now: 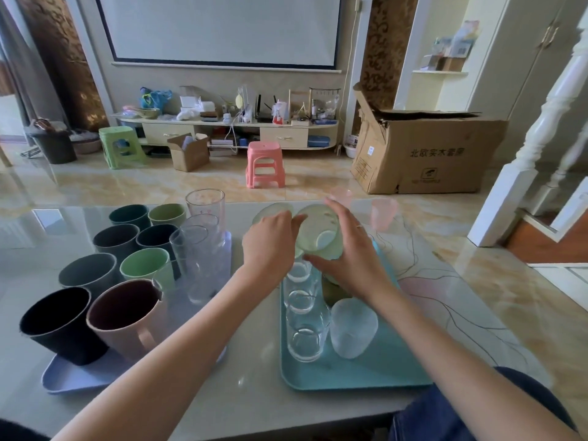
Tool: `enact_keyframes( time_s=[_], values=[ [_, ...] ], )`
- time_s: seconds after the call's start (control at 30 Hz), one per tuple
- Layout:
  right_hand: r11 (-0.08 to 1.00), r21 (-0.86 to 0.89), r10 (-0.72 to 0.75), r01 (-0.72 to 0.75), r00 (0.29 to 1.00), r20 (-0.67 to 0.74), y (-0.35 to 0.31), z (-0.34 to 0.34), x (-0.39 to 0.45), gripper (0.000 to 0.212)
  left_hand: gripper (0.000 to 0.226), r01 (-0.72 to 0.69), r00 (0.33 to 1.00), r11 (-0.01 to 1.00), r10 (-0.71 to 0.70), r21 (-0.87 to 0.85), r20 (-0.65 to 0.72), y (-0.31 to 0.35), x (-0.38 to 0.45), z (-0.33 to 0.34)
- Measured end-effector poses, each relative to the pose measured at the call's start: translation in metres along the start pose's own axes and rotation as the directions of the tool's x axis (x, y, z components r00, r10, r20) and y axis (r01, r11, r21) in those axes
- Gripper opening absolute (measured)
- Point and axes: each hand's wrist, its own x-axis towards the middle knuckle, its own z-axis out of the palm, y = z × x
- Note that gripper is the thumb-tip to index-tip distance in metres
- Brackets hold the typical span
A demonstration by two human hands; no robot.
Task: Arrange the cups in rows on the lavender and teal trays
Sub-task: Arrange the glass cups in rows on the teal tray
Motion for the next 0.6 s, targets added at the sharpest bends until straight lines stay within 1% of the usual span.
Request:
enact_keyframes(
  time_s=[0.07, 0.13, 0.2, 0.23, 0.27, 0.3, 0.37, 0.43, 0.5, 0.6],
  values=[
    [1.000, 0.007, -0.004, 0.004, 1.000, 0.006, 0.015, -0.016, 0.015, 0.091, 0.045, 0.003, 1.000, 0.994, -0.003, -0.113, 0.005, 0.011, 0.017, 0.011],
    [1.000, 0.010, 0.022, -0.022, 0.999, -0.031, 0.036, -0.031, 0.031, 0.088, 0.044, 0.032, 0.999, 0.967, -0.030, -0.251, 0.011, 0.023, 0.038, 0.021],
    [0.993, 0.052, 0.112, -0.107, 0.987, -0.117, 0.064, -0.043, 0.048, 0.085, 0.043, 0.063, 0.998, 0.932, -0.064, -0.357, 0.008, 0.033, 0.057, 0.029],
    [0.982, 0.100, 0.174, -0.160, 0.973, -0.152, 0.081, -0.047, 0.057, 0.084, 0.043, 0.062, 0.998, 0.926, -0.068, -0.373, -0.002, 0.037, 0.066, 0.034],
    [0.967, 0.143, 0.232, -0.209, 0.959, -0.164, 0.100, -0.049, 0.066, 0.082, 0.043, 0.046, 0.998, 0.929, -0.058, -0.367, -0.020, 0.040, 0.074, 0.039],
    [0.953, 0.164, 0.280, -0.256, 0.949, -0.148, 0.119, -0.049, 0.074, 0.080, 0.044, 0.030, 0.998, 0.934, -0.046, -0.355, -0.036, 0.042, 0.081, 0.045],
    [0.927, 0.117, 0.363, -0.356, 0.931, -0.047, 0.155, -0.041, 0.087, 0.079, 0.043, 0.010, 0.998, 0.935, -0.033, -0.355, -0.058, 0.044, 0.094, 0.056],
    [0.903, 0.045, 0.425, -0.426, 0.904, 0.041, 0.186, -0.026, 0.091, 0.085, 0.042, -0.008, 0.998, 0.938, -0.015, -0.346, -0.065, 0.046, 0.101, 0.067],
    [0.883, 0.048, 0.463, -0.467, 0.883, 0.079, 0.209, -0.008, 0.089, 0.090, 0.041, -0.046, 0.998, 0.952, 0.030, -0.303, -0.057, 0.046, 0.104, 0.076],
    [0.867, 0.084, 0.483, -0.492, 0.869, 0.107, 0.231, 0.014, 0.081, 0.091, 0.040, -0.103, 0.994, 0.961, 0.093, -0.259, -0.049, 0.041, 0.106, 0.088]
  ],
)
